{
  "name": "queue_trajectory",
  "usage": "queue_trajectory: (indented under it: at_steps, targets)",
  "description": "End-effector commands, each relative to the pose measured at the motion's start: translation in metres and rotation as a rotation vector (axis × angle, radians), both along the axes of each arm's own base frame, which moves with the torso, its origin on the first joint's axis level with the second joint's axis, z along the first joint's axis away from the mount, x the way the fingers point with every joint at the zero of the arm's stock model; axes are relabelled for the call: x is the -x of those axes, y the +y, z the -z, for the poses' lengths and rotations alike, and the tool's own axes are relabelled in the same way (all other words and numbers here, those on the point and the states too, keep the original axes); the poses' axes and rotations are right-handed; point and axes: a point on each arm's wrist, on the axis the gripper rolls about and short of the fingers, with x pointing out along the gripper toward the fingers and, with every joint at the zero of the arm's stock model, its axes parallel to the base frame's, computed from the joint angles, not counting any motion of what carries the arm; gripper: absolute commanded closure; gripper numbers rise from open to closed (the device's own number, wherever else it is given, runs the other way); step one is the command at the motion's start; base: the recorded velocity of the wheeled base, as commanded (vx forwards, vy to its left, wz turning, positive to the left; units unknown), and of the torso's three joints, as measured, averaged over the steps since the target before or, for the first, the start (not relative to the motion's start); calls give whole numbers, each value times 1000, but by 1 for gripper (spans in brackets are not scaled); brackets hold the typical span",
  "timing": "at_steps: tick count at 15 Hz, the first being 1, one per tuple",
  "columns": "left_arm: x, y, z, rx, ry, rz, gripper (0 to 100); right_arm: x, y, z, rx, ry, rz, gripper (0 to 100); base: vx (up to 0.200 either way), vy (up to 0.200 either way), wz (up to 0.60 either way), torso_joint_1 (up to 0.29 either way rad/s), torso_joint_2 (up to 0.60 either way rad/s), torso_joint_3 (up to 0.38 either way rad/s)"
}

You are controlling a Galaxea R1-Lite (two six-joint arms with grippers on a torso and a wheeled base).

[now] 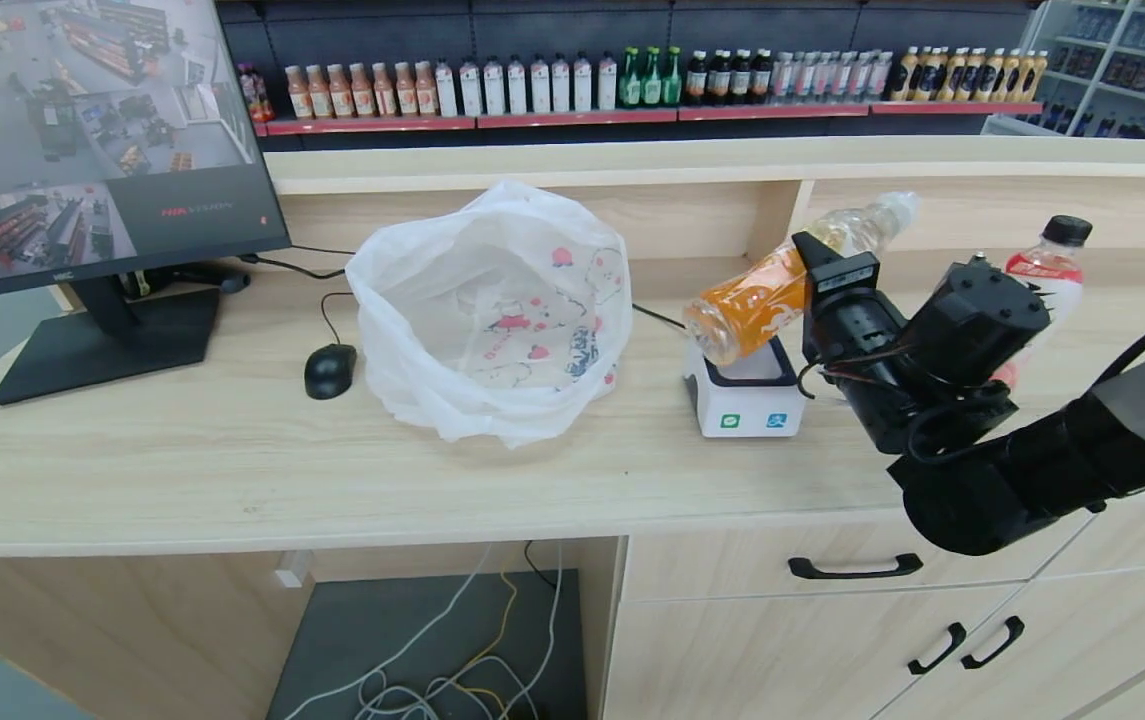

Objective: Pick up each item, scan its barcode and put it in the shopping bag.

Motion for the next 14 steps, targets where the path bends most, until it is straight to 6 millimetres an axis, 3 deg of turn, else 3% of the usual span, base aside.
queue_trajectory:
  at_steps: [1,14]
  targets:
    - [0,0,0,0,0,0,0,-3,0,3,-8,4,-1,100,0,0,0,0,0,0]
    - [0,0,0,0,0,0,0,-7,0,12,-53,31,-19,100,0,0,0,0,0,0]
